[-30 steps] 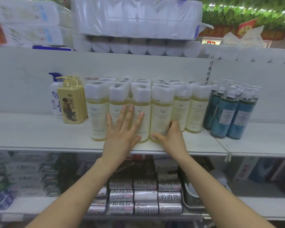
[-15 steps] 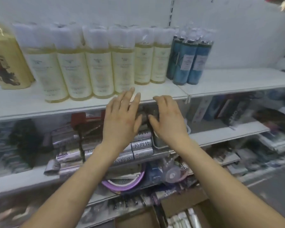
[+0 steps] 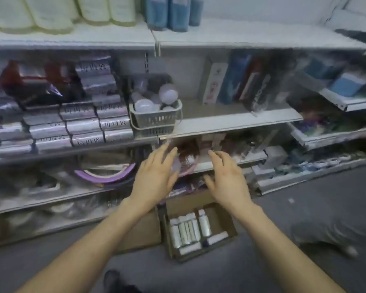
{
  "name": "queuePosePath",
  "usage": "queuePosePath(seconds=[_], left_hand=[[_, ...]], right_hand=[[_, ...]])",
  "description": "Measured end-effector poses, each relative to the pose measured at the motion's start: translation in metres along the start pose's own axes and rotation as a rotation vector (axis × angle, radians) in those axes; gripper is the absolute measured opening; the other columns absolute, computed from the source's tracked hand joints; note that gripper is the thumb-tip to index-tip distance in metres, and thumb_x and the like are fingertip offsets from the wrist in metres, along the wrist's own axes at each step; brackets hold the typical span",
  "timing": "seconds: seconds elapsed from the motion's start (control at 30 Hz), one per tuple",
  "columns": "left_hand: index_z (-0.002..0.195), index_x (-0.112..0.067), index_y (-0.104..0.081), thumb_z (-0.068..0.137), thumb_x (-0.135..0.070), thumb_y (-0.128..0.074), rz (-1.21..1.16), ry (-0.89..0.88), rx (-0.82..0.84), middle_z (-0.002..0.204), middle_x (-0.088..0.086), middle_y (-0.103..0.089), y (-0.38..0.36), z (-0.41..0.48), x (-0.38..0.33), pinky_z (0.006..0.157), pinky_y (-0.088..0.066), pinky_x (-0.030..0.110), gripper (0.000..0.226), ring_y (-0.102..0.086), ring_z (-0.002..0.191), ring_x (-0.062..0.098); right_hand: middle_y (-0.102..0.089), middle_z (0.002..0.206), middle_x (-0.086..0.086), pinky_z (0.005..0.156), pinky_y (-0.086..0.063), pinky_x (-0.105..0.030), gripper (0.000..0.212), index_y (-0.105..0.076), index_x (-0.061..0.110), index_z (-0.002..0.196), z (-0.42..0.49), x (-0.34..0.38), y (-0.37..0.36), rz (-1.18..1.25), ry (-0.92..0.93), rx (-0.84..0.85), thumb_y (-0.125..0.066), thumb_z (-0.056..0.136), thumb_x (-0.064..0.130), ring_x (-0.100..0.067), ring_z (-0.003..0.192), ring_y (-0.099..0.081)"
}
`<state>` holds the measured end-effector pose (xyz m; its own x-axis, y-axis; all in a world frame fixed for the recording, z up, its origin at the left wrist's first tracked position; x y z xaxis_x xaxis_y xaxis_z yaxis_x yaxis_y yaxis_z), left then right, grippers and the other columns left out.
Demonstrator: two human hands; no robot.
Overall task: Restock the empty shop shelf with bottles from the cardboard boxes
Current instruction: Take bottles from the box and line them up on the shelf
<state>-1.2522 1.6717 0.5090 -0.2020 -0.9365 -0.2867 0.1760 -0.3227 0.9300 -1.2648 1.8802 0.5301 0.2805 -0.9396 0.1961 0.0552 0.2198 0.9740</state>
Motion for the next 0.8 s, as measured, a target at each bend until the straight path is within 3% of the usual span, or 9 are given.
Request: queuePosePath(seconds=[0.23,0.37,0.53,0.67,0.8], left_hand=[[0.167,-0.022,-0.031,0.106,-0.042,-0.057,-0.100,0.206,0.345,0.173,0.008,-0.025,-0.136,-0.061,-0.016,0.118,-0.043,0.049,0.069,-0.034,0.154,0.033],[0.166,-0.024,-0.030,0.109,-0.042,-0.053,-0.160,0.275,0.545,0.171,0.005,-0.024,-0.222,-0.086,-0.014,0.110,-0.048,0.048,0.065,-0.037,0.150,0.033],[0.170,-0.024,-0.021,0.108,-0.040,-0.053,-0.142,0.283,0.662,0.174,0.005,-0.018,-0.323,-0.096,-0.005,0.114,-0.047,0.047,0.071,-0.035,0.152,0.033],[0.170,-0.025,-0.019,0.105,-0.047,-0.058,-0.223,0.356,0.747,0.175,0.006,-0.016,-0.402,-0.096,-0.001,0.120,-0.039,0.046,0.078,-0.031,0.155,0.033],[0.170,-0.026,-0.017,0.104,-0.048,-0.059,-0.247,0.397,0.760,0.176,0.004,-0.013,-0.500,-0.090,-0.002,0.120,-0.040,0.048,0.081,-0.029,0.157,0.032]], right_hand=[[-0.038,0.160,-0.009,0.113,-0.044,-0.050,0.076,-0.029,0.017,0.166,-0.041,-0.082,-0.111,0.149,-0.123,0.361,-0.066,0.101,0.033,-0.034,0.144,-0.042],[-0.039,0.159,-0.011,0.105,-0.049,-0.047,0.072,-0.032,0.017,0.163,-0.065,-0.122,-0.190,0.183,-0.223,0.537,-0.065,0.101,0.031,-0.038,0.137,-0.047],[-0.042,0.153,-0.014,0.102,-0.049,-0.045,0.060,-0.041,0.011,0.156,-0.082,-0.176,-0.291,0.174,-0.278,0.698,-0.064,0.104,0.029,-0.039,0.135,-0.048],[-0.030,0.164,-0.011,0.112,-0.046,-0.048,0.070,-0.029,0.019,0.165,-0.084,-0.215,-0.365,0.206,-0.311,0.812,-0.062,0.105,0.029,-0.036,0.144,-0.042],[-0.029,0.164,-0.012,0.112,-0.046,-0.048,0.070,-0.029,0.017,0.165,-0.074,-0.256,-0.453,0.197,-0.255,0.875,-0.061,0.104,0.029,-0.037,0.144,-0.042]])
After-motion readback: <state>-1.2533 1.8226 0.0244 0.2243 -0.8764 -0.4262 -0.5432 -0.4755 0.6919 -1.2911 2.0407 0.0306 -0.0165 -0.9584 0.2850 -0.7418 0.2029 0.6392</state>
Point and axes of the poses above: each hand's wrist, its own z-axis towards the middle knuckle, its own y-axis out of the back of the hand, x = y × z, the point moved 5 cm from there along z, towards the middle knuckle
